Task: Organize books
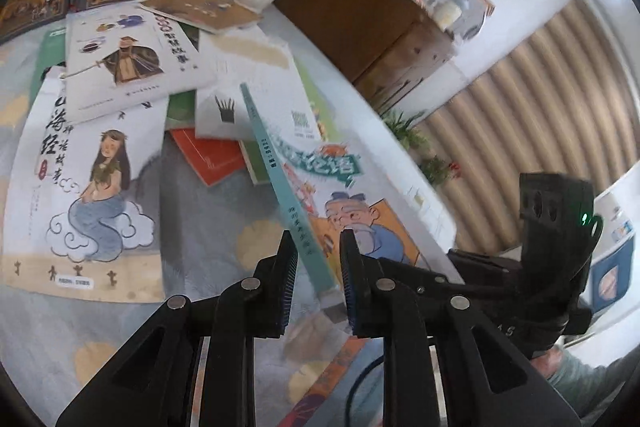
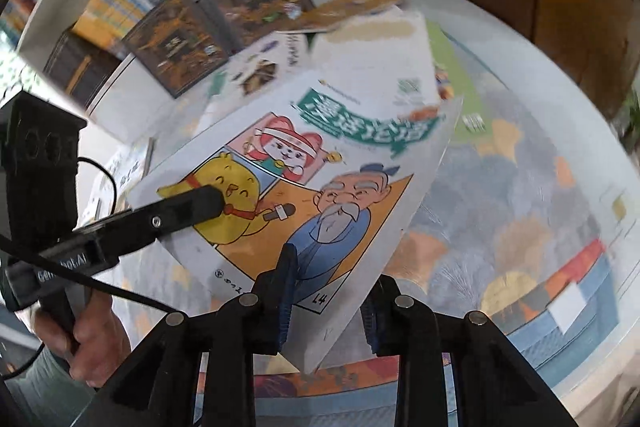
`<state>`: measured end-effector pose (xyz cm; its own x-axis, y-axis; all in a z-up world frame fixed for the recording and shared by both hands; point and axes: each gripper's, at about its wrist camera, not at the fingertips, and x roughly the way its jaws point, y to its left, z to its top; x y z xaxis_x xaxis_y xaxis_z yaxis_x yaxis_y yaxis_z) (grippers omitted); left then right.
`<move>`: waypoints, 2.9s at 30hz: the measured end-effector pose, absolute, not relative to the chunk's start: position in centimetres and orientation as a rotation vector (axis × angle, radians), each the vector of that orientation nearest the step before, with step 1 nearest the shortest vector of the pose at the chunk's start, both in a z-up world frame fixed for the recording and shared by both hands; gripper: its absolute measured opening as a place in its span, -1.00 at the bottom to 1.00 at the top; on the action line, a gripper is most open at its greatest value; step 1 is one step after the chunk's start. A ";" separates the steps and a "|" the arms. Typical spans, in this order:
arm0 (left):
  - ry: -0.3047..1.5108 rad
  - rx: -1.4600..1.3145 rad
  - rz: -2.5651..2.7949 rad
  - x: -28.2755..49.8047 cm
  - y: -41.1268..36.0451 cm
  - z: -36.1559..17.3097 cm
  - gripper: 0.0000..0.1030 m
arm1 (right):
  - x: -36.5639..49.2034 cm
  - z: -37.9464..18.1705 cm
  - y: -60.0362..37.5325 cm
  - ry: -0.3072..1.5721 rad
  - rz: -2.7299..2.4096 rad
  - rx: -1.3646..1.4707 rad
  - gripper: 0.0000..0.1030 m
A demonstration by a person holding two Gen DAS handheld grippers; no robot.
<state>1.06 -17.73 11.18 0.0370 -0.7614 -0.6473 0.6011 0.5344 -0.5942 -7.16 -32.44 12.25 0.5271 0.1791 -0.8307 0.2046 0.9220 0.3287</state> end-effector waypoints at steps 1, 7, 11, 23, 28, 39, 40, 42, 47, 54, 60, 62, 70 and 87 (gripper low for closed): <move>1.114 -0.205 -1.049 1.4 -17.3 11.6 -0.65 | -7.0 12.6 -32.0 1.020 -0.010 0.400 -0.46; 1.011 -0.308 -0.978 2.6 -11.1 13.9 -0.65 | -3.9 16.7 -28.0 0.960 0.087 0.281 -0.46; 0.930 -0.395 -0.862 4.4 -4.9 15.3 -0.64 | -0.5 18.0 -24.6 0.934 0.218 0.236 -0.45; 0.829 -0.559 -0.396 8.1 14.6 12.3 -0.64 | 14.4 13.7 -6.2 1.052 0.683 0.181 -0.42; 0.865 -0.698 -0.306 9.6 19.8 7.5 -0.63 | 17.4 9.9 -1.0 1.129 0.755 0.125 -0.41; 0.937 -0.820 -0.226 10.4 23.2 2.6 -0.67 | 21.5 6.1 1.9 1.223 0.757 0.158 -0.41; 0.946 -0.829 -0.212 10.3 23.6 2.4 -0.67 | 21.5 5.9 2.0 1.231 0.753 0.161 -0.41; 0.947 -0.847 -0.188 9.9 24.5 2.1 -0.67 | 21.6 5.3 2.4 1.254 0.745 0.166 -0.39; 0.922 -0.859 -0.070 7.9 27.3 2.3 -0.62 | 20.5 3.6 3.2 1.335 0.760 0.121 -0.34; 0.953 -0.730 -0.129 8.0 23.7 4.7 -0.56 | 17.6 3.6 -1.4 1.376 0.739 0.193 -0.29; 1.037 -0.574 -0.384 10.5 13.5 6.1 -0.40 | 12.2 4.6 -9.6 1.364 0.614 0.222 -0.16; 1.073 -0.511 -0.468 11.0 9.5 6.1 -0.40 | 10.7 5.2 -12.6 1.346 0.552 0.251 0.03; 1.250 -0.377 -0.567 14.2 0.0 3.2 -0.18 | 8.1 6.4 -24.2 1.234 0.217 0.421 0.10; 1.391 -0.274 -0.603 8.2 -4.0 1.3 -0.18 | 5.2 3.6 -25.8 1.227 0.126 0.356 -0.35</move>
